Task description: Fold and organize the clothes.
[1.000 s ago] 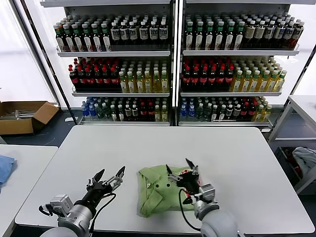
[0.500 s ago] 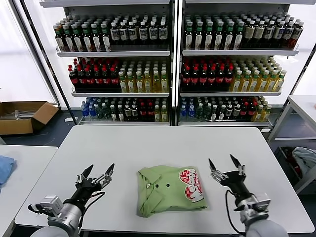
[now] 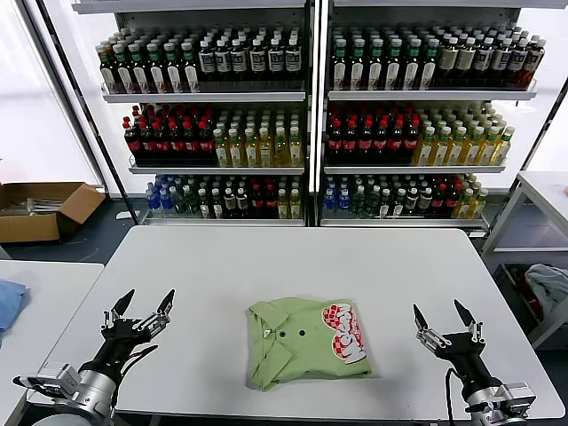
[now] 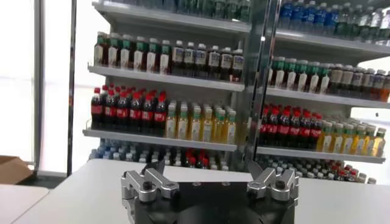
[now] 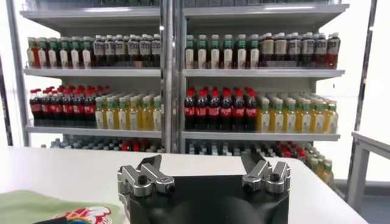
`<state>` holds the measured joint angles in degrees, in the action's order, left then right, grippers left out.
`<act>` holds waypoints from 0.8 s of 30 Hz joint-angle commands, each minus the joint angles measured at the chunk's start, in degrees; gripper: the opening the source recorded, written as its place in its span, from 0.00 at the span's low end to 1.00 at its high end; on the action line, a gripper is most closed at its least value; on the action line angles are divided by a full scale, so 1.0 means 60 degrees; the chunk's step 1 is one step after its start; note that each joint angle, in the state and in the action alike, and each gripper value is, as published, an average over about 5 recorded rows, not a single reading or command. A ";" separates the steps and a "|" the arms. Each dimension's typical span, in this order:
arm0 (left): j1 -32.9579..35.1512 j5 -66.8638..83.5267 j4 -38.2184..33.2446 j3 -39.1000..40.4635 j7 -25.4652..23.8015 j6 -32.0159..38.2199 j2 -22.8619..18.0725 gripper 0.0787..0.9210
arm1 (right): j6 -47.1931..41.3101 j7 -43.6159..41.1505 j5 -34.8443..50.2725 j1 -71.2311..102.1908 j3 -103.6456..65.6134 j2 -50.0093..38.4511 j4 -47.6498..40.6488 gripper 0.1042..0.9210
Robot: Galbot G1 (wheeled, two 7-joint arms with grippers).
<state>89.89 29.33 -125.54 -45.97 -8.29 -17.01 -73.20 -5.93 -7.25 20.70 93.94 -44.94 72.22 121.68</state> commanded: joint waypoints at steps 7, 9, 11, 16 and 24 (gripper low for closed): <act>0.0347 -0.0305 0.0103 -0.0736 -0.0928 0.0826 0.0112 0.88 | 0.0017 -0.0350 -0.0262 0.0163 -0.0237 0.0517 0.0058 0.88; 0.0311 -0.0321 0.0161 -0.0773 -0.0988 0.0850 0.0130 0.88 | -0.0036 -0.0388 -0.0272 0.0145 -0.0286 0.0527 0.0059 0.88; 0.0288 -0.0384 0.0220 -0.0797 -0.1056 0.0868 0.0153 0.88 | -0.0064 -0.0404 -0.0281 0.0134 -0.0346 0.0583 0.0044 0.88; 0.0342 -0.0504 0.0353 -0.0882 -0.1337 0.0921 0.0276 0.88 | -0.0023 -0.0465 -0.0251 0.0145 -0.0656 0.0796 -0.0051 0.88; 0.0336 -0.0548 0.0191 -0.1089 -0.1354 0.0802 0.0274 0.88 | 0.0092 -0.0494 -0.0083 0.0446 -0.0931 0.0669 -0.0050 0.88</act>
<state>91.77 26.66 -124.07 -51.30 -15.38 -12.24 -71.58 -5.53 -10.04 19.59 95.35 -48.66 76.28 121.40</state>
